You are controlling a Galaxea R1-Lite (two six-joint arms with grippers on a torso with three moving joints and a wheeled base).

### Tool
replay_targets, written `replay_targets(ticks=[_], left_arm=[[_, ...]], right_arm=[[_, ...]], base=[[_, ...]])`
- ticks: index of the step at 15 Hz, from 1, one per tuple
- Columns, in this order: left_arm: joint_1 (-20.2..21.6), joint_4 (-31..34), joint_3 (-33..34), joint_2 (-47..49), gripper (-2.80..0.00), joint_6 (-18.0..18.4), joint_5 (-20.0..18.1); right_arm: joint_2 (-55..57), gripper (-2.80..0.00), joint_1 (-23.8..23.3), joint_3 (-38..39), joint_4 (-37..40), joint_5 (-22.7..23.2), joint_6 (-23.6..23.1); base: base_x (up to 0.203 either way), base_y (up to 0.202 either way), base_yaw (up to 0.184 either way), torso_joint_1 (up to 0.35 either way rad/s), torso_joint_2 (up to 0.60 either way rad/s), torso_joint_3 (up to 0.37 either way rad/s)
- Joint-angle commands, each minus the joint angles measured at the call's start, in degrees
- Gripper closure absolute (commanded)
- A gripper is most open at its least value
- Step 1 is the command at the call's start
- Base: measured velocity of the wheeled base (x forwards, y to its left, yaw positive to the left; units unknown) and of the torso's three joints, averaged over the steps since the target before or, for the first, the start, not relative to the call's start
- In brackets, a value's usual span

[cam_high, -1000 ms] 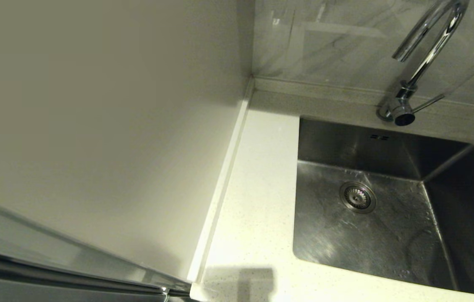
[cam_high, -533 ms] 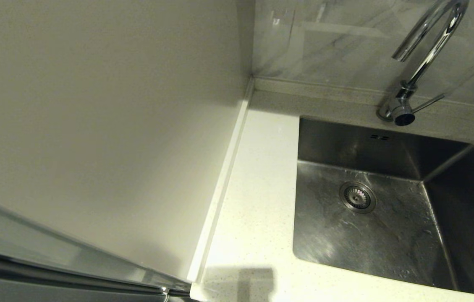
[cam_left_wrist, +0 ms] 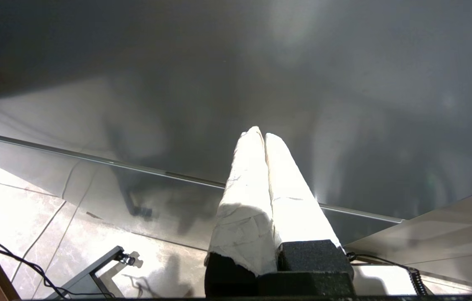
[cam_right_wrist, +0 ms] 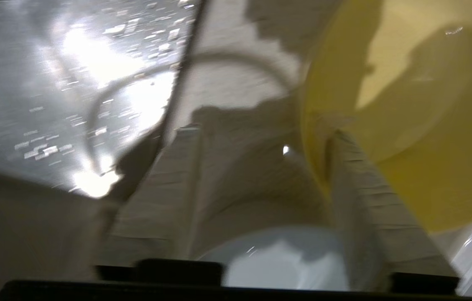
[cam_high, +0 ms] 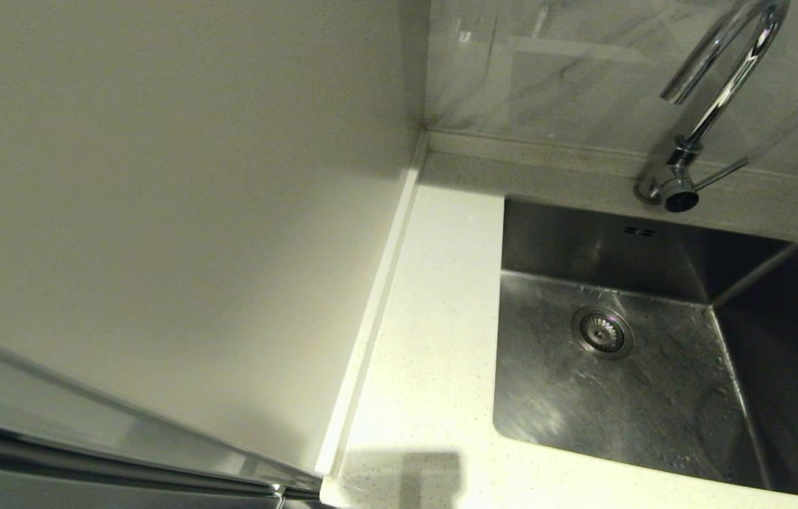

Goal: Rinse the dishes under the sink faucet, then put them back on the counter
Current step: Put a bowl into the sink

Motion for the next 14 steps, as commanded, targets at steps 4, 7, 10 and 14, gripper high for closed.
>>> replay_targets(ticks=[4, 7, 10, 14], left_arm=[[0.0, 0.0, 0.0, -0.2, 0.00, 0.0, 0.0], [0.0, 0.0, 0.0, -0.2, 0.00, 0.0, 0.0], [-0.1, 0.0, 0.0, -0.2, 0.00, 0.0, 0.0], [0.0, 0.0, 0.0, -0.2, 0.00, 0.0, 0.0]], right_arm=[[4.2, 0.00, -0.2, 6.5, -14.1, 4.2, -0.6], [0.1, 0.00, -1.2, 8.7, -14.2, 7.8, -0.3], [-8.7, 0.00, -3.3, 13.9, -14.2, 14.4, 0.2], [-22.9, 0.00, -7.4, 22.6, -14.2, 23.9, 0.4]], base=[[0.000, 0.000, 0.000, 0.000, 0.00, 0.000], [0.000, 0.000, 0.000, 0.000, 0.00, 0.000], [0.000, 0.000, 0.000, 0.000, 0.00, 0.000], [0.000, 0.000, 0.000, 0.000, 0.00, 0.000]])
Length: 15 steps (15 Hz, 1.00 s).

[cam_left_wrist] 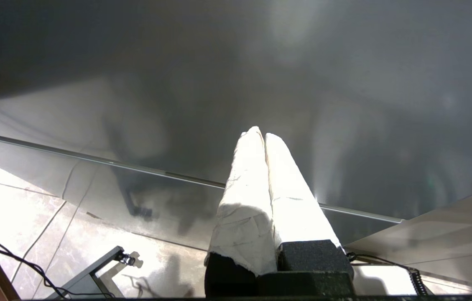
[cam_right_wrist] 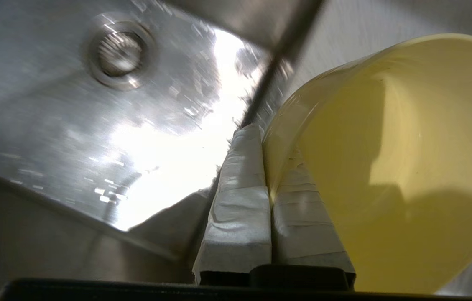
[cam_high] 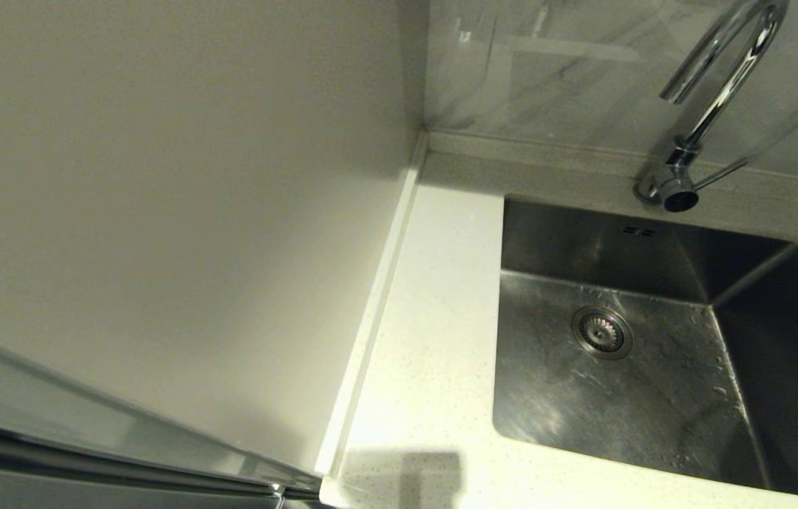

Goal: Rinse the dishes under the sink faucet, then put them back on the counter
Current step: Put a bowl into the sink

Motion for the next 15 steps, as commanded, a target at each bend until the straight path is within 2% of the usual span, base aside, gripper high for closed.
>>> replay_targets(ticks=[1, 3, 6, 8, 11, 13, 15], left_arm=[[0.0, 0.0, 0.0, -0.2, 0.00, 0.0, 0.0], [0.0, 0.0, 0.0, -0.2, 0.00, 0.0, 0.1], [0.0, 0.0, 0.0, -0.2, 0.00, 0.0, 0.1], [0.0, 0.0, 0.0, -0.2, 0.00, 0.0, 0.0], [0.0, 0.0, 0.0, -0.2, 0.00, 0.0, 0.0], [0.0, 0.0, 0.0, -0.2, 0.00, 0.0, 0.0], [0.0, 0.0, 0.0, -0.2, 0.00, 0.0, 0.0]], right_arm=[[-11.4, 0.00, -1.6, 4.8, 0.0, 3.0, -0.3], [-18.7, 0.00, -1.6, 9.2, 0.0, 4.9, -0.3], [-29.2, 0.00, 3.1, 13.8, 0.4, 5.7, 0.6], [-33.2, 0.00, 5.6, 12.0, 0.7, 5.7, 2.9], [-32.7, 0.00, 7.0, -2.3, 5.5, 3.4, 10.5], [-30.5, 0.00, 9.4, -16.9, 11.9, -0.5, 16.2], [-27.3, 0.00, 14.5, -30.6, 18.7, -6.2, 22.9]], base=[[0.000, 0.000, 0.000, 0.000, 0.00, 0.000], [0.000, 0.000, 0.000, 0.000, 0.00, 0.000], [0.000, 0.000, 0.000, 0.000, 0.00, 0.000], [0.000, 0.000, 0.000, 0.000, 0.00, 0.000], [0.000, 0.000, 0.000, 0.000, 0.00, 0.000], [0.000, 0.000, 0.000, 0.000, 0.00, 0.000], [0.000, 0.000, 0.000, 0.000, 0.00, 0.000]])
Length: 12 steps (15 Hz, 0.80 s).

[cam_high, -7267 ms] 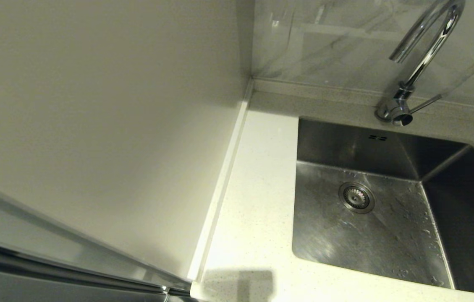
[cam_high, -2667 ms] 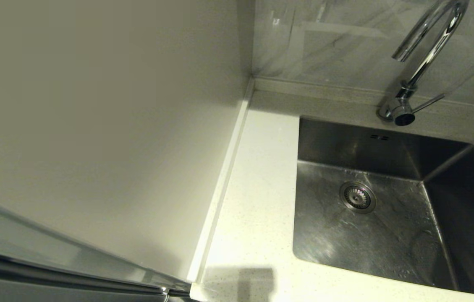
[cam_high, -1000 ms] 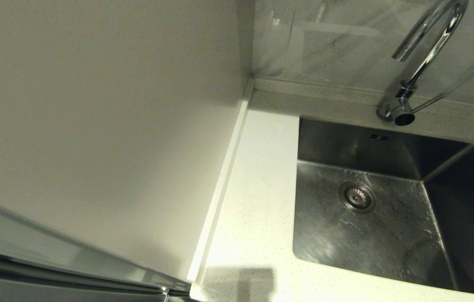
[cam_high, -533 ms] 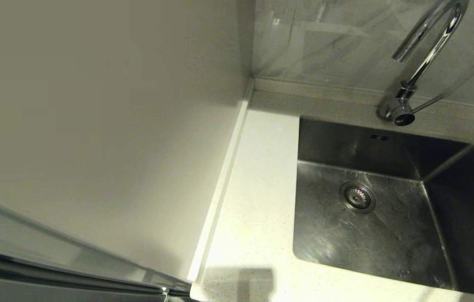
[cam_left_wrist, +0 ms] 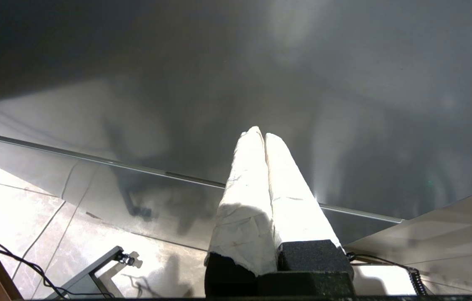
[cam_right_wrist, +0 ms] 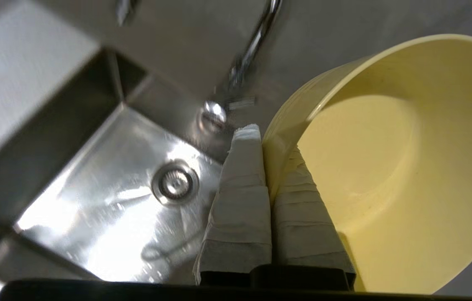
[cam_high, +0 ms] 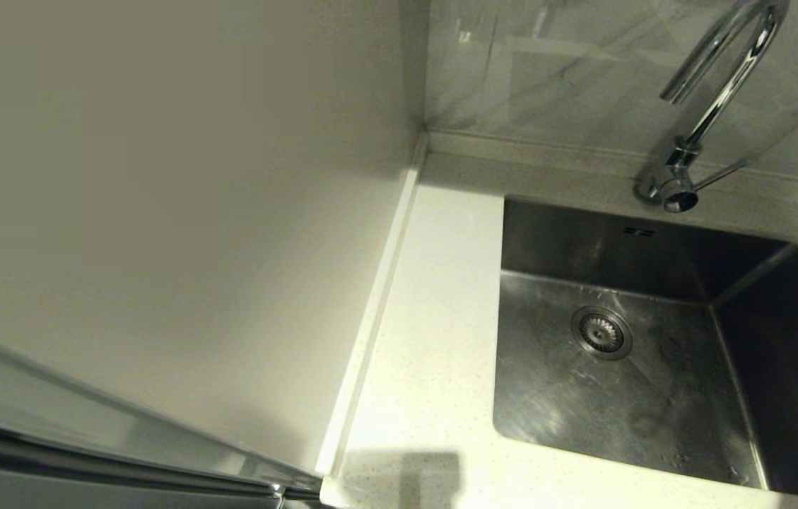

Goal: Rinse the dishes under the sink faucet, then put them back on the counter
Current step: Put a bowl into the sink

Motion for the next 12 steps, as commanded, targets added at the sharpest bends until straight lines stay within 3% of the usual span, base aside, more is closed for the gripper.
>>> replay_targets(ticks=[1, 4, 6, 7, 9, 12], left_arm=[[0.0, 0.0, 0.0, -0.2, 0.00, 0.0, 0.0], [0.0, 0.0, 0.0, -0.2, 0.00, 0.0, 0.1], [0.0, 0.0, 0.0, -0.2, 0.00, 0.0, 0.0], [0.0, 0.0, 0.0, -0.2, 0.00, 0.0, 0.0], [0.0, 0.0, 0.0, -0.2, 0.00, 0.0, 0.1], [0.0, 0.0, 0.0, -0.2, 0.00, 0.0, 0.0]], right_arm=[[3.6, 0.00, 6.6, -11.1, 4.6, -7.1, 4.5], [7.0, 0.00, 17.8, -8.0, 11.4, -27.7, 11.5], [7.9, 0.00, 23.2, 5.1, 19.2, -40.7, 14.9], [8.0, 0.00, 25.6, 11.1, 22.6, -44.8, 16.1], [8.7, 0.00, 31.7, 18.2, 27.2, -50.2, 18.0], [12.7, 0.00, 36.0, 19.3, 28.2, -51.7, 18.3]], base=[[0.000, 0.000, 0.000, 0.000, 0.00, 0.000], [0.000, 0.000, 0.000, 0.000, 0.00, 0.000], [0.000, 0.000, 0.000, 0.000, 0.00, 0.000], [0.000, 0.000, 0.000, 0.000, 0.00, 0.000], [0.000, 0.000, 0.000, 0.000, 0.00, 0.000], [0.000, 0.000, 0.000, 0.000, 0.00, 0.000]])
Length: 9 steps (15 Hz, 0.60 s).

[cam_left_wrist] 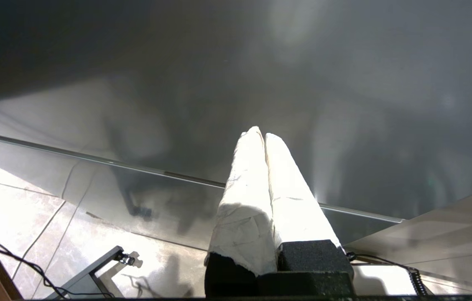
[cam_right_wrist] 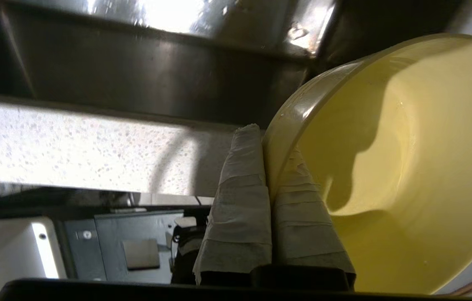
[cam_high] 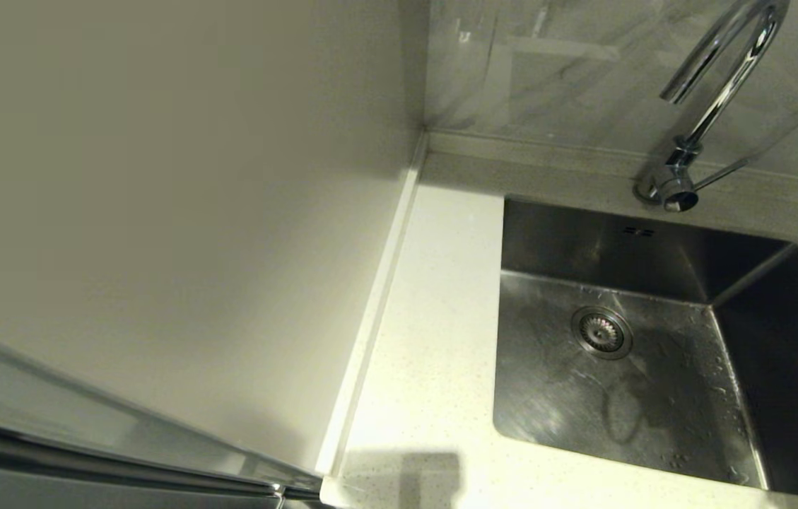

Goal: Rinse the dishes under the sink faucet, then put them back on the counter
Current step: Put a bowl into the sink

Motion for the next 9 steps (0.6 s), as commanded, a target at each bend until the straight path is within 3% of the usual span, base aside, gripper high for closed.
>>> replay_targets(ticks=[1, 4, 9], left_arm=[[0.0, 0.0, 0.0, -0.2, 0.00, 0.0, 0.0], [0.0, 0.0, 0.0, -0.2, 0.00, 0.0, 0.0], [0.0, 0.0, 0.0, -0.2, 0.00, 0.0, 0.0]], right_arm=[[3.7, 0.00, 2.3, 1.1, 0.1, 0.0, -0.8], [5.8, 0.00, 4.4, 6.0, -7.3, 0.1, -4.4], [9.3, 0.00, 4.9, 20.9, -43.5, 3.8, -9.7]], base=[[0.000, 0.000, 0.000, 0.000, 0.00, 0.000], [0.000, 0.000, 0.000, 0.000, 0.00, 0.000], [0.000, 0.000, 0.000, 0.000, 0.00, 0.000]])
